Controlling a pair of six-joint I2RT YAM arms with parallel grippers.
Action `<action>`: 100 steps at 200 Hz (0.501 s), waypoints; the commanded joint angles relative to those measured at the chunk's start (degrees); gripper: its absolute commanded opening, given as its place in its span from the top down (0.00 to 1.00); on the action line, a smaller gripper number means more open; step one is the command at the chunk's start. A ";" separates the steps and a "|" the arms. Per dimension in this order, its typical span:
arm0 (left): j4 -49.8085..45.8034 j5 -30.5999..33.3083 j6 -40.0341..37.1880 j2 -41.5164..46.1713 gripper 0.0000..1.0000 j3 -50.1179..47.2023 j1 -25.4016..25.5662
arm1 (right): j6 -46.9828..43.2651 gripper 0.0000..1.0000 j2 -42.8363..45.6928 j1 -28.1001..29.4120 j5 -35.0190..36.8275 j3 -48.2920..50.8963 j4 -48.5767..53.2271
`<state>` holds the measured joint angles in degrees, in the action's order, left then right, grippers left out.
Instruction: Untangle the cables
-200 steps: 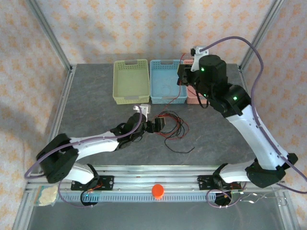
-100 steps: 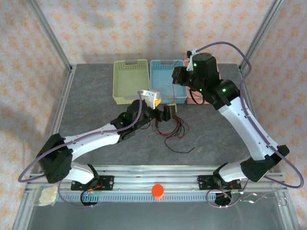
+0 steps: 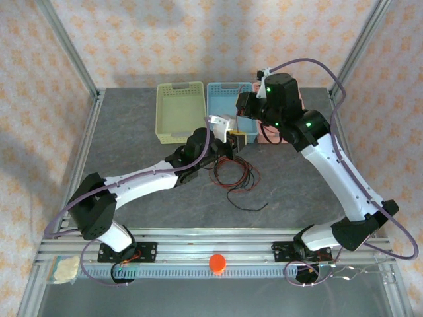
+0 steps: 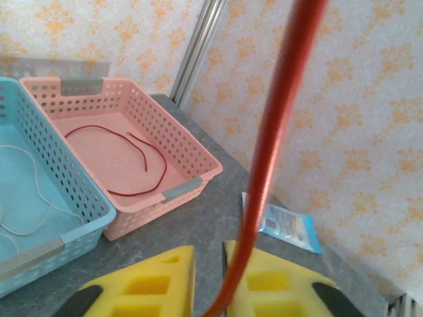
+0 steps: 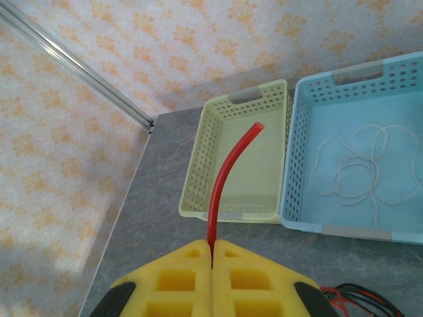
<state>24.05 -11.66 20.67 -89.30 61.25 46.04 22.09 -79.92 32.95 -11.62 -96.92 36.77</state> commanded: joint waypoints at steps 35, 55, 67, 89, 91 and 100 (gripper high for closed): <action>-1.73 1.48 1.94 5.62 1.00 -1.12 -0.11 | -1.42 0.86 4.93 -0.17 8.70 3.40 -2.81; -5.31 1.49 2.64 7.04 1.00 0.01 -0.54 | -3.45 0.56 9.52 -0.17 12.57 8.72 -7.90; -7.38 0.93 3.42 7.75 1.00 0.82 -1.33 | -5.26 0.45 11.96 -0.17 15.65 12.66 -11.42; -10.74 -0.50 5.94 8.60 1.00 3.13 -3.69 | -6.68 0.35 18.25 -0.17 24.30 19.24 -15.51; -11.06 -0.78 6.16 8.65 1.00 3.34 -3.92 | -6.83 0.34 18.65 -0.17 24.92 19.87 -15.84; -11.92 -1.94 7.23 8.88 1.00 4.26 -5.02 | -7.29 0.28 20.38 -0.17 27.25 22.69 -17.37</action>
<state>16.60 -11.66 24.27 -82.19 61.84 43.72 17.43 -64.25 32.95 4.25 -79.13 26.98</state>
